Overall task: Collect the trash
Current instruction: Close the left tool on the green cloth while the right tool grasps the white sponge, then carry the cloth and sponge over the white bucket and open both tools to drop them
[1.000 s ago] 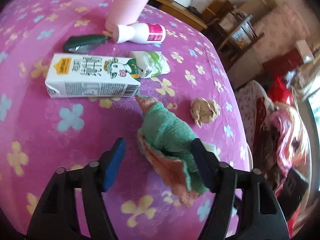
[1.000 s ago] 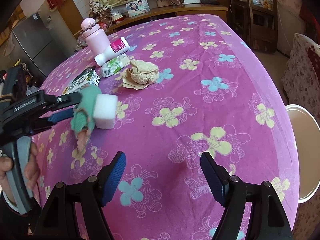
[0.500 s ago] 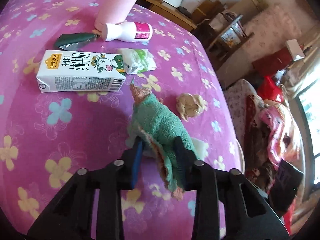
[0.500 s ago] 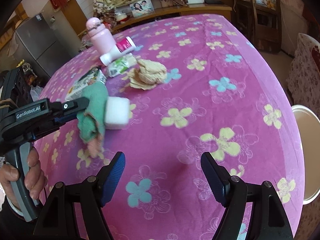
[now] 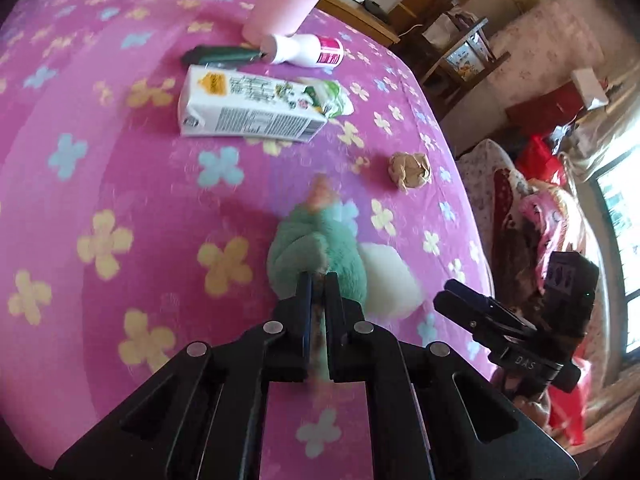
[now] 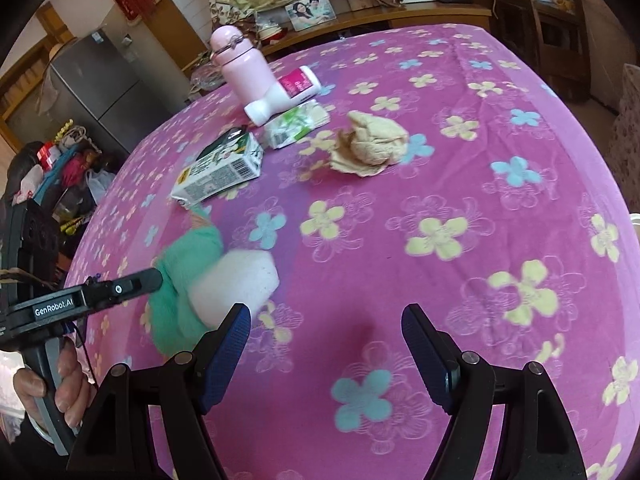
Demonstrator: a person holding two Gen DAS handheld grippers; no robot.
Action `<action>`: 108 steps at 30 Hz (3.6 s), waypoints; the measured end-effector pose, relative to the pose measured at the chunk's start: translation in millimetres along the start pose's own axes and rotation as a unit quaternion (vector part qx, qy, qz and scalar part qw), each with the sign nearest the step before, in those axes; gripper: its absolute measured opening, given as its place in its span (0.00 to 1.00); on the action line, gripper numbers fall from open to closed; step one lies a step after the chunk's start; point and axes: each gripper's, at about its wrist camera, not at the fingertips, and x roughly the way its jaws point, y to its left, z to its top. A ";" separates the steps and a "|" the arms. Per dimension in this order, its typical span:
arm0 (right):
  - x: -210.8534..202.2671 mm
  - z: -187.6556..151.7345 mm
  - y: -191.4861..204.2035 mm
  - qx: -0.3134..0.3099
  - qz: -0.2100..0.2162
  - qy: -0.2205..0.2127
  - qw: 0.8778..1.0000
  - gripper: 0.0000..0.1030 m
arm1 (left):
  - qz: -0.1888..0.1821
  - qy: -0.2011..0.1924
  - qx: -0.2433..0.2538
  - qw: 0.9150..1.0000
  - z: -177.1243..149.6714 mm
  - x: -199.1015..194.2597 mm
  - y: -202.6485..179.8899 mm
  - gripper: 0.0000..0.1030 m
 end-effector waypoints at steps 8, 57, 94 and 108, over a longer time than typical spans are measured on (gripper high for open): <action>0.3 0.6 20.1 -0.018 0.007 0.001 1.000 0.74 | 0.005 -0.003 0.007 1.000 -9.0 -11.8 -0.6 0.09; -101.1 -26.9 -51.6 -0.001 -0.049 -0.089 0.995 0.35 | 0.068 -0.039 0.117 0.990 -25.2 34.7 -134.6 0.30; -175.0 -84.6 -296.4 0.217 -0.157 -0.105 0.958 0.36 | -0.011 0.060 0.254 0.965 -58.5 211.8 -365.6 0.31; -171.2 -89.7 -314.6 0.246 -0.168 -0.109 0.948 0.51 | -0.024 0.063 0.249 0.966 -62.5 226.8 -371.6 0.54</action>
